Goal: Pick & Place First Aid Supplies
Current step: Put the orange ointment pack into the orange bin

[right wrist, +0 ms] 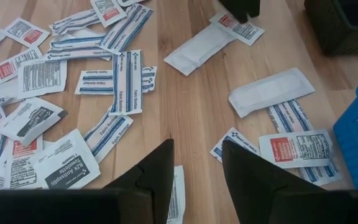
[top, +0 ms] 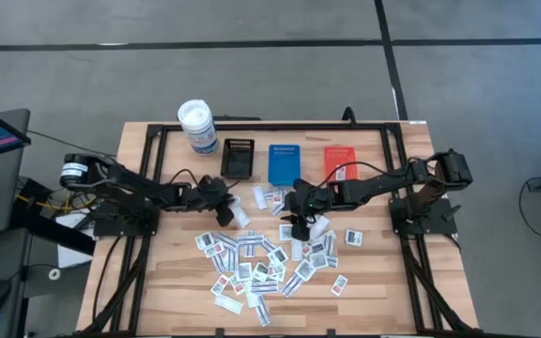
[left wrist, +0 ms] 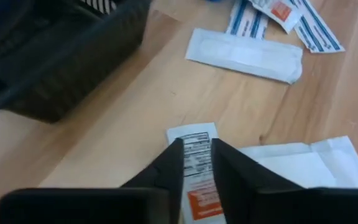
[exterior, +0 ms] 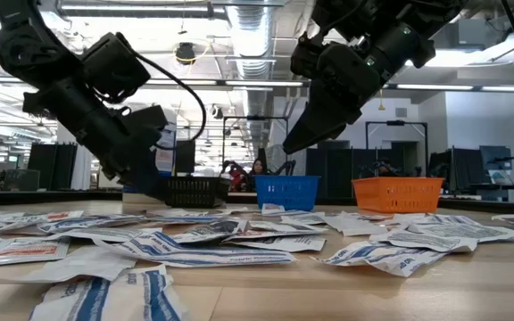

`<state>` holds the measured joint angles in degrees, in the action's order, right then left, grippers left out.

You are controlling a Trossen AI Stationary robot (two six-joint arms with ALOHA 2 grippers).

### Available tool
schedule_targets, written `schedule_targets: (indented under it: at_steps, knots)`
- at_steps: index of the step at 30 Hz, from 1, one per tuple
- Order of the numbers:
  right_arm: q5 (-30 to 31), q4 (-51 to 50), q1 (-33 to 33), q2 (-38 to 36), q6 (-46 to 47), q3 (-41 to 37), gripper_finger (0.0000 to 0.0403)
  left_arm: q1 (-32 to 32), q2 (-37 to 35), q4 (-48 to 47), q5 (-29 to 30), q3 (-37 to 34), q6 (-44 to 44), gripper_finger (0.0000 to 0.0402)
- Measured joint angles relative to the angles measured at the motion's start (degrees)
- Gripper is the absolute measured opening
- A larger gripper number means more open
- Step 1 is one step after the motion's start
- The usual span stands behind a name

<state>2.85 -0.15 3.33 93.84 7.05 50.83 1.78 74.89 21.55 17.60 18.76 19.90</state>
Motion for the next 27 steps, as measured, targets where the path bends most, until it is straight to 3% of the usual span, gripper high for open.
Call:
schedule_targets:
  at_steps: [6, 9, 15, 27]
  knots:
    - [0.0, 0.2, 0.0, 0.0, 0.0, 0.0, 0.0129, 1.1, 6.1, 3.2, 1.1, 0.4, -0.2, 0.0118]
    - [0.0, 0.2, 0.0, 0.0, 0.0, 0.0, 0.0129, 1.5, 7.1, 3.2, 1.3, 0.3, -0.2, 0.0094]
    - [0.0, 0.3, 0.0, 0.0, -0.1, 0.0, 0.0129, 1.6, 5.3, 2.4, 0.7, 0.2, -0.1, 0.0010]
    - [0.0, 0.8, 0.0, 0.0, -0.1, 0.0, 0.0129, -0.5, 0.5, 2.4, -0.5, -0.1, -1.7, 0.0005]
